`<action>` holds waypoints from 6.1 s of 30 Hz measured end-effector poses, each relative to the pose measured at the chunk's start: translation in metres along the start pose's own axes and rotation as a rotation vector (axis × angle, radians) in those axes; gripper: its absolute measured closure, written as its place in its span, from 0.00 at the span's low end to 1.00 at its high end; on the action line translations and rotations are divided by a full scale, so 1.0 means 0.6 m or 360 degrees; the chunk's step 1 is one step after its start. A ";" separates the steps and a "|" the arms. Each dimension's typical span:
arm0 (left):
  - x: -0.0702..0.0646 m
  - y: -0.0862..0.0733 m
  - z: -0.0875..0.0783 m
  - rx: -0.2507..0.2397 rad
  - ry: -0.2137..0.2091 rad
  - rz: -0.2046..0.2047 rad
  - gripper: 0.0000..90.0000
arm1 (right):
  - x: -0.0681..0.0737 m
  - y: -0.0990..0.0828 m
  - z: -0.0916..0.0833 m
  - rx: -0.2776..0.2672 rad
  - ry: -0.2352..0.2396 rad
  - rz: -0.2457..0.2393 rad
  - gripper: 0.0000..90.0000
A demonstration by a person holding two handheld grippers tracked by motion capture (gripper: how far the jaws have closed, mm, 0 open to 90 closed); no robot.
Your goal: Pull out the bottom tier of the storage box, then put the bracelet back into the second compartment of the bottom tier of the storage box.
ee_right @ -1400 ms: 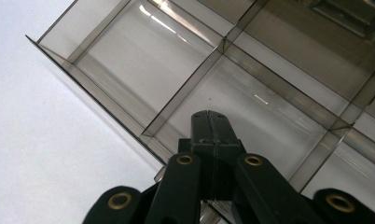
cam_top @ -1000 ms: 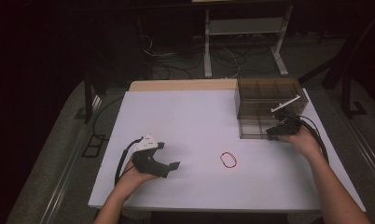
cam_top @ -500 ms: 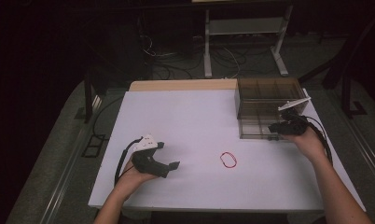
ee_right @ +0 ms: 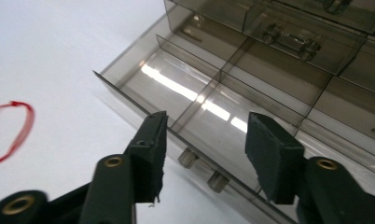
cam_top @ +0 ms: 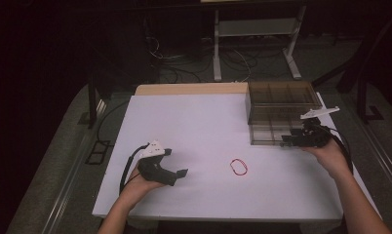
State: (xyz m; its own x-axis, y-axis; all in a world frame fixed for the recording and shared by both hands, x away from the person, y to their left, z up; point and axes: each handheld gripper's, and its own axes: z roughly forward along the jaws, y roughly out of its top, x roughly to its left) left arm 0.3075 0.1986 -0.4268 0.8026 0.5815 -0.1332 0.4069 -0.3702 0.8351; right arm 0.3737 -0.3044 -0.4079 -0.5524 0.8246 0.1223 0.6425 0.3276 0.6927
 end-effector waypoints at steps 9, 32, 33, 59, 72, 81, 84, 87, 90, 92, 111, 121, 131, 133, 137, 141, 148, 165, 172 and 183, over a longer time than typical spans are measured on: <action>-0.001 0.001 0.000 0.0004 0.0003 0.0004 0.00 | 0.019 -0.019 -0.010 -0.0079 0.0017 -0.0014 0.37; -0.002 -0.001 -0.001 0.0008 0.0011 0.0003 0.00 | 0.073 -0.069 -0.022 -0.0176 0.0052 -0.0114 0.10; -0.002 -0.001 -0.001 0.0005 0.0011 0.0004 0.00 | 0.074 -0.072 -0.022 -0.0177 0.0060 -0.0111 0.10; -0.007 0.002 0.003 0.0003 -0.0007 0.0010 0.00 | 0.106 -0.142 -0.035 -0.0248 0.0090 -0.0124 0.00; -0.008 0.003 0.005 0.0013 -0.0006 0.0017 0.00 | 0.109 -0.140 -0.033 -0.0251 0.0112 -0.0153 0.00; -0.009 0.004 0.008 0.0020 -0.0012 0.0027 0.00 | 0.116 -0.135 -0.029 -0.0251 0.0145 -0.0172 0.00; -0.010 0.003 0.009 0.0024 -0.0010 0.0024 0.00 | 0.120 -0.130 -0.026 -0.0264 0.0171 -0.0191 0.00; -0.011 0.003 0.008 0.0022 -0.0006 0.0024 0.00 | 0.125 -0.125 -0.022 -0.0273 0.0198 -0.0202 0.00; -0.012 0.002 0.008 0.0029 -0.0007 0.0020 0.00 | 0.127 -0.123 -0.018 -0.0272 0.0217 -0.0220 0.00; -0.012 0.001 0.008 0.0028 -0.0011 0.0016 0.00 | 0.128 -0.122 -0.018 -0.0271 0.0222 -0.0224 0.00; -0.012 0.000 0.010 0.0027 -0.0024 0.0001 0.00 | 0.124 -0.108 -0.013 -0.0291 0.0236 -0.0216 0.00; -0.012 0.000 0.008 0.0023 -0.0028 -0.0003 0.00 | 0.127 -0.094 -0.005 -0.0272 0.0249 -0.0189 0.00; -0.012 0.000 0.009 0.0025 -0.0023 -0.0010 0.00 | 0.137 -0.075 0.003 -0.0263 0.0284 -0.0233 0.00; -0.013 -0.001 0.009 0.0024 -0.0017 0.0000 0.00 | 0.137 -0.074 0.005 -0.0264 0.0292 -0.0236 0.00; -0.015 0.000 0.010 0.0016 0.0029 0.0004 0.00 | 0.139 -0.071 0.007 -0.0258 0.0298 -0.0232 0.00; -0.016 0.003 0.010 -0.0006 0.0071 -0.0012 0.03 | 0.138 -0.068 0.008 -0.0264 0.0308 -0.0232 0.00; -0.014 0.003 0.009 0.0000 0.0074 -0.0007 0.03 | 0.142 -0.061 0.014 -0.0263 0.0325 -0.0233 0.00; -0.019 0.005 0.012 0.0009 0.0078 0.0006 0.04 | 0.154 -0.035 0.036 -0.0253 0.0354 -0.0284 0.00; -0.019 0.005 0.013 0.0018 0.0072 0.0014 0.04 | 0.154 -0.034 0.039 -0.0249 0.0365 -0.0281 0.00; -0.021 0.006 0.014 0.0016 0.0066 0.0016 0.04 | 0.155 -0.025 0.043 -0.0237 0.0361 -0.0272 0.00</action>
State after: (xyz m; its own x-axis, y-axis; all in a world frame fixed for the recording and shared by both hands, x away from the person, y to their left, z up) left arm 0.3029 0.1838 -0.4267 0.7878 0.6073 -0.1023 0.4034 -0.3833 0.8309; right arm 0.3263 -0.2206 -0.4249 -0.7606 0.6343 0.1388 0.4546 0.3676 0.8113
